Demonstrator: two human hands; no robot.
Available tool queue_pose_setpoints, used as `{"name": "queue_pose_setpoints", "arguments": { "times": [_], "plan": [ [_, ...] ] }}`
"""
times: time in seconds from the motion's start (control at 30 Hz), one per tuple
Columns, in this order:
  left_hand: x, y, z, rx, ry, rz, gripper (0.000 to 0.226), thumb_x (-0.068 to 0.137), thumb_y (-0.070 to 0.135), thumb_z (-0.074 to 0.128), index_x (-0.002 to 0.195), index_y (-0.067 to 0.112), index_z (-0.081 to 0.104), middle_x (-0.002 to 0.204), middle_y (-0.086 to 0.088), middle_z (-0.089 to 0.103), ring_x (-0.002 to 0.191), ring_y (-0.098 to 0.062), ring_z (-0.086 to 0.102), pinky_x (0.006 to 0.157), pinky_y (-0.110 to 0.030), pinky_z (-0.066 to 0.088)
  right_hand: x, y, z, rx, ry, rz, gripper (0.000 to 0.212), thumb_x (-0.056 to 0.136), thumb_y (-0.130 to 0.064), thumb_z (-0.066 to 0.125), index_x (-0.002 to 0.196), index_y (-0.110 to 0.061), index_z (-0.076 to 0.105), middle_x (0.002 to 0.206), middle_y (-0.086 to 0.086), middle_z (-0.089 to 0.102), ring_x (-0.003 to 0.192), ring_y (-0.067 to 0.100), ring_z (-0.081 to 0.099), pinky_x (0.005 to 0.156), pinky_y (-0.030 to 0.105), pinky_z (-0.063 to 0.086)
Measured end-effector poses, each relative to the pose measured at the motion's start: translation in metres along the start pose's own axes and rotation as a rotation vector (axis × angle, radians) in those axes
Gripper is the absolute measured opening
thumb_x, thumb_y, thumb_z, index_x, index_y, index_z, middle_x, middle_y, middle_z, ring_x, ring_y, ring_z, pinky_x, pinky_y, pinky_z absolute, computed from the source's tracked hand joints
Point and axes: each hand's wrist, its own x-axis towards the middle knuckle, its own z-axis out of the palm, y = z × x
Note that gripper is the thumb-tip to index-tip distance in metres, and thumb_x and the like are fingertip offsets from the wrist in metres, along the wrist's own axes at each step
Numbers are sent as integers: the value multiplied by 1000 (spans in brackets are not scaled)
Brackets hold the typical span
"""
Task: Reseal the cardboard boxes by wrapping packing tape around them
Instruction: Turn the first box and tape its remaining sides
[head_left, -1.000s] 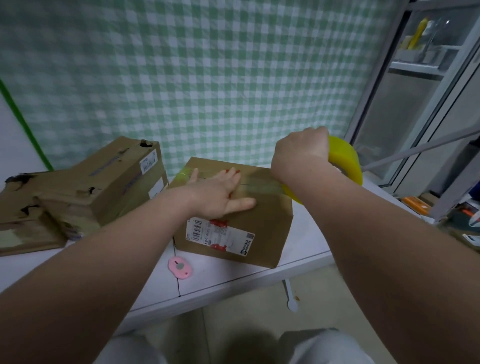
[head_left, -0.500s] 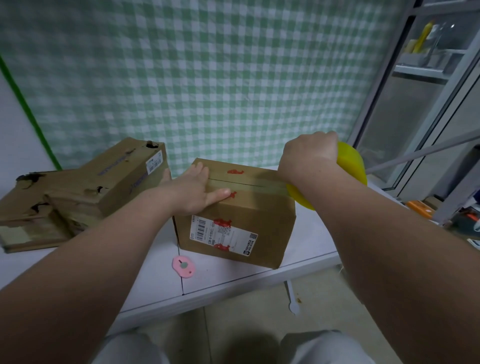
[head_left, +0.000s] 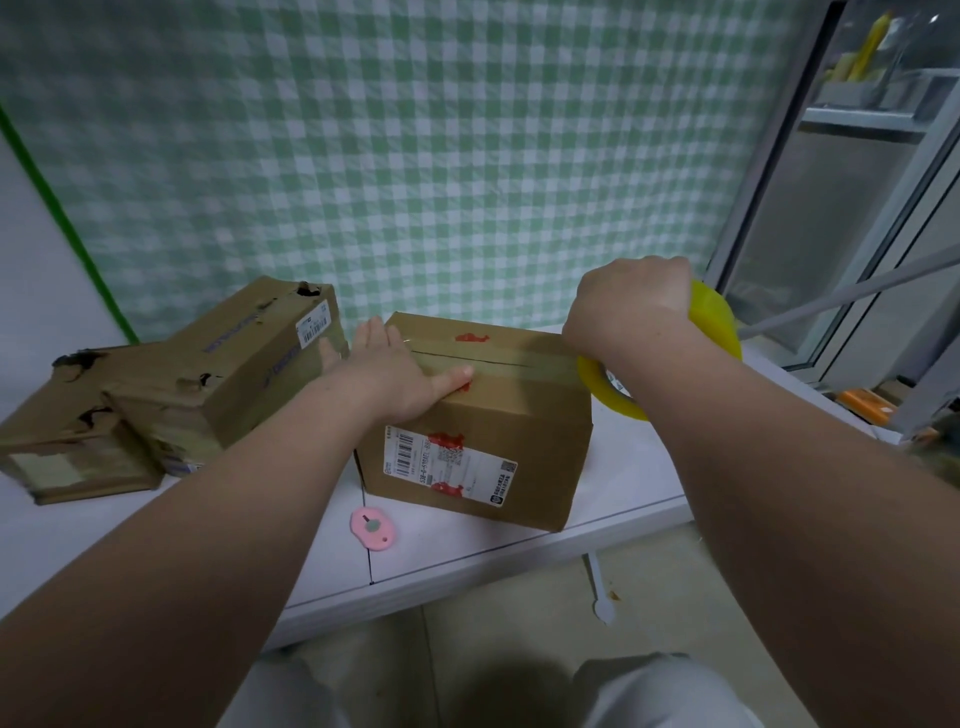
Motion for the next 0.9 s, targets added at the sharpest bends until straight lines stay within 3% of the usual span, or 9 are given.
{"name": "queue_pose_setpoints", "arguments": {
  "times": [0.4, 0.63, 0.73, 0.9],
  "plan": [
    [-20, 78, -1, -34, -21, 344, 110, 72, 86, 16, 151, 13, -6, 158, -4, -15, 146, -20, -11, 112, -62, -5, 0, 17, 10, 167, -53, 20, 20, 87, -25, 42, 69, -17, 41, 76, 1, 45, 83, 23, 49, 76, 33, 35],
    [-23, 117, 8, -29, 36, 496, 100, 73, 86, 31, 150, 35, -6, 159, 1, -15, 146, -22, -12, 107, -68, -3, 1, 31, 26, 288, -63, 70, 23, 88, -31, 44, 69, -19, 43, 74, 1, 44, 80, 24, 49, 71, 35, 33],
    [-20, 114, 10, -45, 63, 486, 97, 75, 83, 35, 150, 34, -2, 159, -1, -13, 146, -24, -9, 107, -68, 0, 0, 38, 40, 468, -95, 103, 21, 87, -34, 43, 78, -18, 55, 79, 1, 52, 75, 22, 52, 64, 34, 35],
    [-19, 109, 16, -46, 151, 478, 92, 79, 74, 43, 150, 36, -2, 160, 1, -7, 147, -22, -3, 111, -65, 6, -21, 47, 66, 854, -44, 185, 27, 87, -38, 43, 92, -20, 63, 86, 2, 61, 85, 25, 57, 64, 31, 38]
  ]
}}
